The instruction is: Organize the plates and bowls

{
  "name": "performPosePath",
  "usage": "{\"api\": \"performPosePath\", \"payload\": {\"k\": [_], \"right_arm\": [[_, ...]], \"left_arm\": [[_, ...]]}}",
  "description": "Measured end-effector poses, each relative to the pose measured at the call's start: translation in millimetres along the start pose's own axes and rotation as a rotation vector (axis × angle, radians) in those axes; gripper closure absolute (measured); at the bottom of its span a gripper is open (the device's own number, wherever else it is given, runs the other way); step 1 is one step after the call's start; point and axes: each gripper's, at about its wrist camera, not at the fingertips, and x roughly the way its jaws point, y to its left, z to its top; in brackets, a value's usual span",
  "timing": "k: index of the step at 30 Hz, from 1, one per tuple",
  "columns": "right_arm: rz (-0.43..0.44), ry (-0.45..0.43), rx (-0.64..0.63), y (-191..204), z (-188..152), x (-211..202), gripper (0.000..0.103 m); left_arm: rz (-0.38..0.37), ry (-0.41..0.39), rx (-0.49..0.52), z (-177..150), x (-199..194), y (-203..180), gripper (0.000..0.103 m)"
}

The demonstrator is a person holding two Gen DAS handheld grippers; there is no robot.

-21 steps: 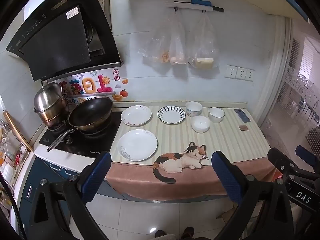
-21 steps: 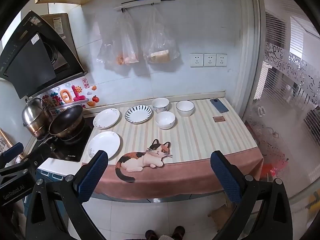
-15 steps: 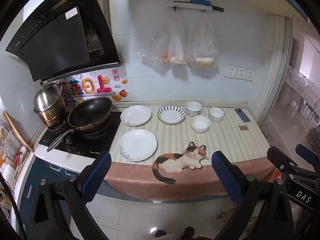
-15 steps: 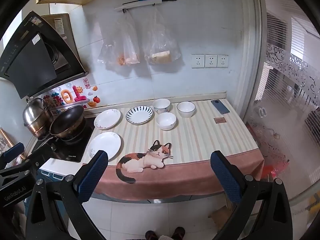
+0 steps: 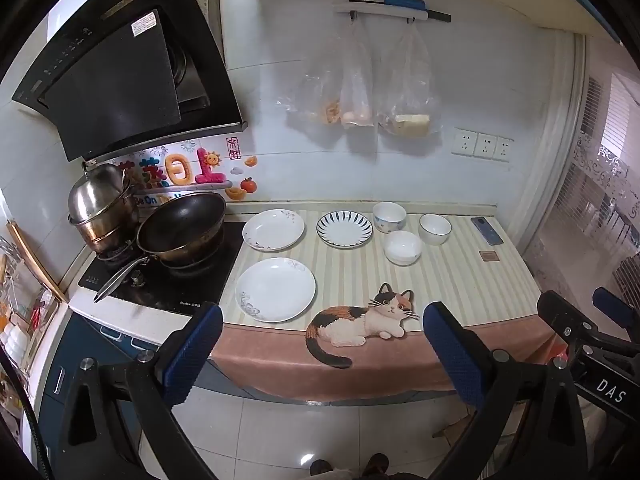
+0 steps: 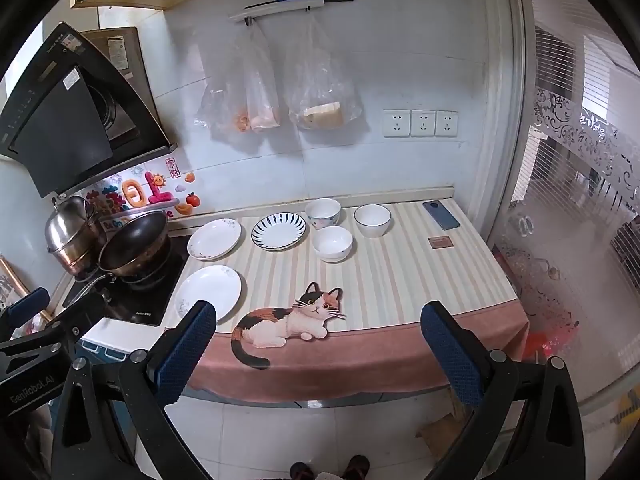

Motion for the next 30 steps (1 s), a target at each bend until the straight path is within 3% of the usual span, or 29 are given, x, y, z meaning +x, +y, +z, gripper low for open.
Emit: {"api": "performPosePath", "payload": {"k": [30], "right_arm": [[0.013,-0.018,0.002,5.6,-0.1,-8.7,0.000]], "left_arm": [[0.004,-0.009,-0.011,3.1,-0.5,9.6,0.000]]}}
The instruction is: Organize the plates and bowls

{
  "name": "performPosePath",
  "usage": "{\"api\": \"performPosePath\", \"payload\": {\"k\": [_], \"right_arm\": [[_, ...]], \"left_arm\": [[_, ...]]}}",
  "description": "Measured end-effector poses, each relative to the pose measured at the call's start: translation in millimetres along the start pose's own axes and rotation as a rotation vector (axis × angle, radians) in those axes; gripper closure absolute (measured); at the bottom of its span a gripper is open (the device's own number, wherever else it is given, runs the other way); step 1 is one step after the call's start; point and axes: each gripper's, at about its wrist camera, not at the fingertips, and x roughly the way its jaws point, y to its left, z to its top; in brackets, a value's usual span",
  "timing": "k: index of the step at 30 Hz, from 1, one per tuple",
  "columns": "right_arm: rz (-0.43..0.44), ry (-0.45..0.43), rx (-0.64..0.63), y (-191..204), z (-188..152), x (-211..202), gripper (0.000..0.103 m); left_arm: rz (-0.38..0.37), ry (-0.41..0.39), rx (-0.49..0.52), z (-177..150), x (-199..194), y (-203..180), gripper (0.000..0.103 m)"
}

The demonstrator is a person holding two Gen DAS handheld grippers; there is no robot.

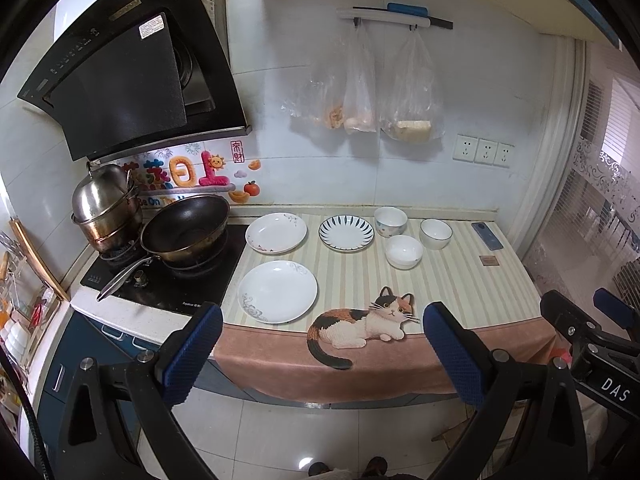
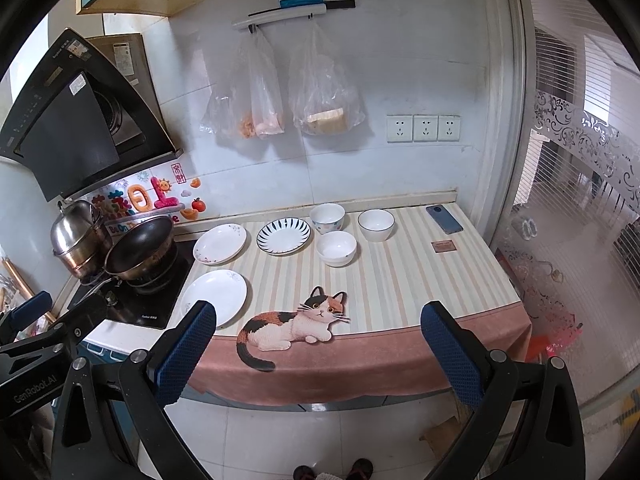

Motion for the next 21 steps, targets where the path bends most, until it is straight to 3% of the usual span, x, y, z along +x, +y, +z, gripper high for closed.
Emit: {"api": "performPosePath", "payload": {"k": [21], "right_arm": [[0.004,-0.009,0.000,-0.8,-0.8,-8.1,0.000]], "left_arm": [[0.002,-0.006,-0.004,1.4,-12.7,-1.1,0.000]]}}
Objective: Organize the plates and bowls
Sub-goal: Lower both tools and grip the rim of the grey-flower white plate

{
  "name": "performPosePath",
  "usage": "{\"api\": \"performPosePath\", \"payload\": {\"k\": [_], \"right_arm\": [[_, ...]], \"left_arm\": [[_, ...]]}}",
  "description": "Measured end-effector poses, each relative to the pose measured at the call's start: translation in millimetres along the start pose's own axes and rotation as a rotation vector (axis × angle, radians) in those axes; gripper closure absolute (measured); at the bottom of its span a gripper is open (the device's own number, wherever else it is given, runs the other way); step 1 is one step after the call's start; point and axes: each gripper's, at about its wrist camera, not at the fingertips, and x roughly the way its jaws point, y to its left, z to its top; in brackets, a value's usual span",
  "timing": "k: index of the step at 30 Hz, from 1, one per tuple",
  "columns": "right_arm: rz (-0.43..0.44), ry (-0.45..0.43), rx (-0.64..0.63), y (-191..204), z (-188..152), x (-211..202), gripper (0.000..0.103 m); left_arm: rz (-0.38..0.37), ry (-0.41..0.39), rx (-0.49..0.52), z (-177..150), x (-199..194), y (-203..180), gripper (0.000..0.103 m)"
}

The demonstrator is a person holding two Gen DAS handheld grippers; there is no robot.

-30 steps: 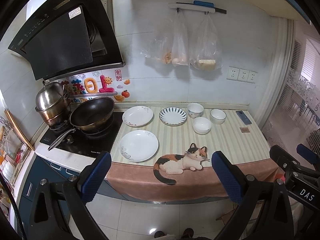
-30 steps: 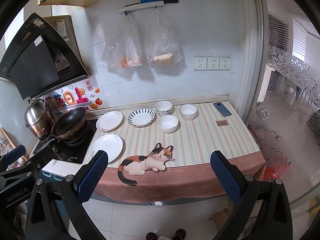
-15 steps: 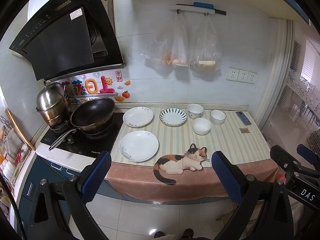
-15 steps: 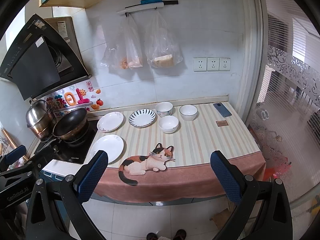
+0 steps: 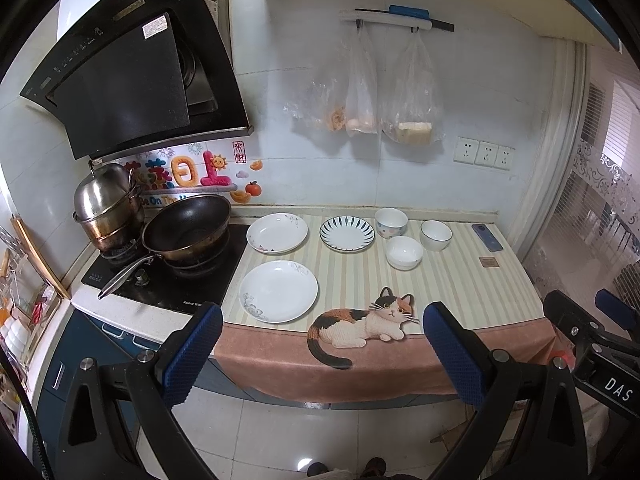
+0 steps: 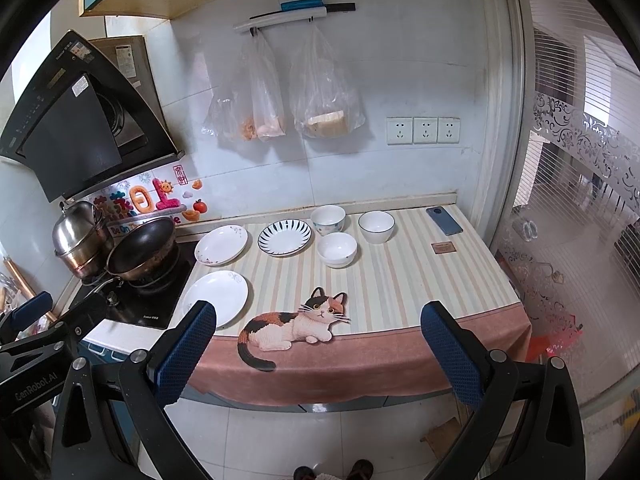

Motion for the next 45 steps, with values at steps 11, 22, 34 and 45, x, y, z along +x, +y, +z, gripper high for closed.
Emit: {"api": "performPosePath", "payload": {"k": [11,22,34,45], "right_arm": [[0.002,0.006,0.000,-1.4,-1.2,-1.9,0.000],[0.000,0.014,0.011,-0.6,3.5,0.2,0.000],[0.121,0.108,0.089,21.2,-2.8,94.7,0.000],[0.301,0.435,0.087,72.6,-25.2,331.7,0.000]], "left_arm": [[0.001,0.002,-0.010,-0.4,2.4,-0.1,0.000],[-0.004,0.005,-0.007,-2.6,5.5,1.6,0.000],[0.069,0.018,-0.024,-5.2,101.8,63.0,0.000],[0.087,0.309,-0.116,-13.5,311.2,144.0,0.001]]}}
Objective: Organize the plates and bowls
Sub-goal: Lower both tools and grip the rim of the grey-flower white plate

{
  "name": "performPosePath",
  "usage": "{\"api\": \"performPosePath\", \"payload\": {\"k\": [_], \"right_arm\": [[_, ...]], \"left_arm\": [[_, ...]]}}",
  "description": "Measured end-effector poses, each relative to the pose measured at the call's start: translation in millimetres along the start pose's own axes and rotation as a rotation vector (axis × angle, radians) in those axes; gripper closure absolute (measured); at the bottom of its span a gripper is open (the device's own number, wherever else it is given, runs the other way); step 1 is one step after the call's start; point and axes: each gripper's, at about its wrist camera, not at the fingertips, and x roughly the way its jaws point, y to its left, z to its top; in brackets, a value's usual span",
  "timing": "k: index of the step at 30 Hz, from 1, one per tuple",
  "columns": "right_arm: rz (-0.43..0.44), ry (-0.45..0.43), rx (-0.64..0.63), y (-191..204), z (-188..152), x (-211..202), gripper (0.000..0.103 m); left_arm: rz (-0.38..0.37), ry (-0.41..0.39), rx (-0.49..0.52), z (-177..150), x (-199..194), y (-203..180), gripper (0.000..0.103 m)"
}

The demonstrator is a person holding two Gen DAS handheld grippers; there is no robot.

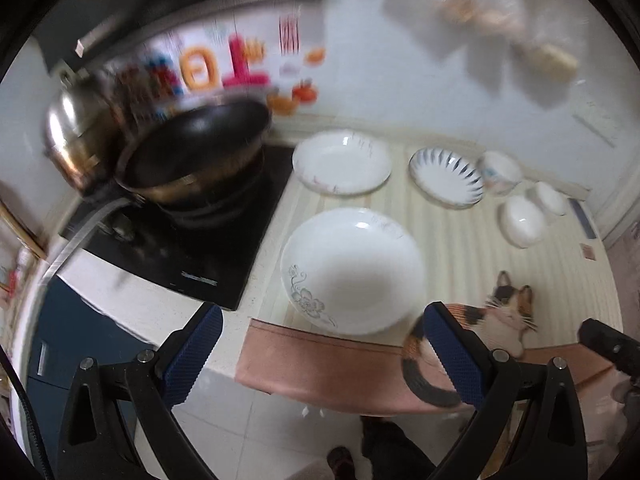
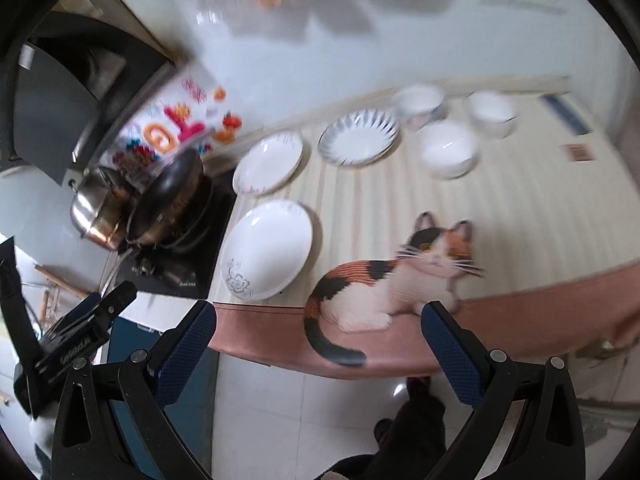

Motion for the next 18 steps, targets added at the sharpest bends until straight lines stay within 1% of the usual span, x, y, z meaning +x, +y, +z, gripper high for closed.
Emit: {"api": "performPosePath", "payload": {"k": [2,4,6,7,9,11,12,13,14,15,16,17,18], "right_arm": [[0.031,0.067,-0.007,-3.9,18.8,54.1,0.000],[0.068,0.130,-0.010,-7.1,34.2,99.9,0.000],[0.080,0.182,-0.022,-7.2,49.6,146.0,0.001],[0.094,0.213,-0.026,-6.5,58.5,173.0,0.002],[0.128,0.247,-0.031,-6.0,68.4,202.1,0.005],[0.130,0.285,-0.042,-2.0,79.4,235.9,0.007],[0.142,0.300,-0.042,-0.9,84.6,252.0,0.010],[0.158,0.309,-0.037,1.0,85.9,257.5,0.015],[0.168,0.324,-0.034,1.8,88.7,268.0,0.017],[0.169,0.340,-0.033,2.6,91.6,280.9,0.019],[0.173,0.350,-0.032,3.3,92.9,289.4,0.023],[0.179,0.363,-0.034,4.4,94.0,298.0,0.026],[0.186,0.381,-0.037,6.0,94.4,305.7,0.033]], "left_arm": [[-0.004,0.084,-0.029,14.1,46.6,10.6,0.002],[-0.007,0.130,-0.055,19.6,77.3,16.6,0.003],[0.007,0.182,-0.080,27.9,116.2,25.7,0.006],[0.007,0.197,-0.085,29.1,126.5,27.6,0.007],[-0.004,0.249,-0.111,32.0,155.4,35.8,0.008],[-0.018,0.294,-0.131,31.7,178.3,41.6,0.008],[-0.024,0.308,-0.137,32.2,187.3,44.2,0.008],[-0.027,0.322,-0.144,31.0,194.9,46.6,0.008],[-0.034,0.336,-0.151,30.3,203.4,49.4,0.008],[-0.042,0.348,-0.155,30.5,209.9,51.3,0.012],[-0.054,0.357,-0.162,28.6,213.8,53.2,0.015],[-0.074,0.371,-0.169,26.7,218.7,54.9,0.023],[-0.084,0.388,-0.172,24.6,222.8,56.1,0.033]]}}
